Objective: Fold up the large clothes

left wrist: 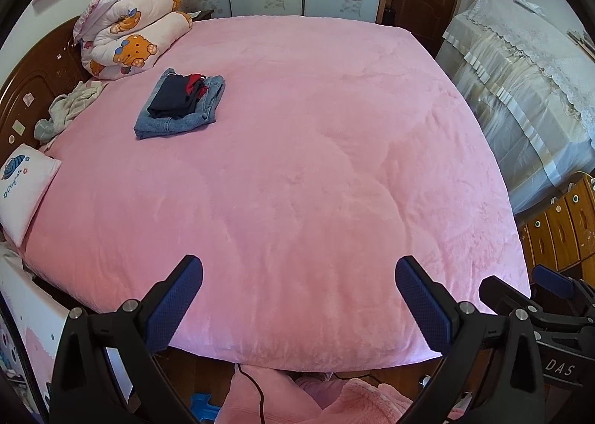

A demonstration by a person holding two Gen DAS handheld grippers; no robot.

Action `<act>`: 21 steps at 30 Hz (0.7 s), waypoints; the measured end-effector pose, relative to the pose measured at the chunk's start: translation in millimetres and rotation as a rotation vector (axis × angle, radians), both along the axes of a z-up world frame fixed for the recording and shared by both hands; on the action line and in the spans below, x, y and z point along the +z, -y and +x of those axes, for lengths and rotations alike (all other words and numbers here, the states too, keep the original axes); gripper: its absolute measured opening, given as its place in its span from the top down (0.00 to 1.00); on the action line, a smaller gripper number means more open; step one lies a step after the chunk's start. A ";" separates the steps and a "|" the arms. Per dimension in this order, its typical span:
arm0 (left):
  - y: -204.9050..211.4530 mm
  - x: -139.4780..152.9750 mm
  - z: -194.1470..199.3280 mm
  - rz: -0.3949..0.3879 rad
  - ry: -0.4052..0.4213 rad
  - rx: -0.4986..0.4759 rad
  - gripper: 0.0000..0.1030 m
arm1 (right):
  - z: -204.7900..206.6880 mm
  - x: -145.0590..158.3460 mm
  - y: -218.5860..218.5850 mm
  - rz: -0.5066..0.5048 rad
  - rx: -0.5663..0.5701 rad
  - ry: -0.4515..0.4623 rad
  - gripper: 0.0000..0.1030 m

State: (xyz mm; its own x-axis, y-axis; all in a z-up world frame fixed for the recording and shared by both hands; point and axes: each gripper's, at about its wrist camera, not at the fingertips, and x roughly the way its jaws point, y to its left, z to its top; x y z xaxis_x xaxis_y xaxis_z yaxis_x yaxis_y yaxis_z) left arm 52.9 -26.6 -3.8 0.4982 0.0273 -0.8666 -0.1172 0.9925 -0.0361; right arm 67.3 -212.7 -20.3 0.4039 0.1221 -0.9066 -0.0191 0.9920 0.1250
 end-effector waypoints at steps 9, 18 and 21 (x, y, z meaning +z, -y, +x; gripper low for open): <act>9.1 -3.0 0.1 0.009 -0.003 -0.006 0.00 | 1.6 -1.9 -0.2 -0.002 -0.002 -0.004 0.00; 17.4 -2.0 -4.2 0.017 0.005 0.000 0.00 | 0.8 -2.7 -2.5 -0.008 0.008 -0.009 0.00; 17.0 -1.8 -4.1 0.019 0.006 0.000 0.00 | 0.6 -2.7 -3.3 -0.008 0.009 -0.011 0.00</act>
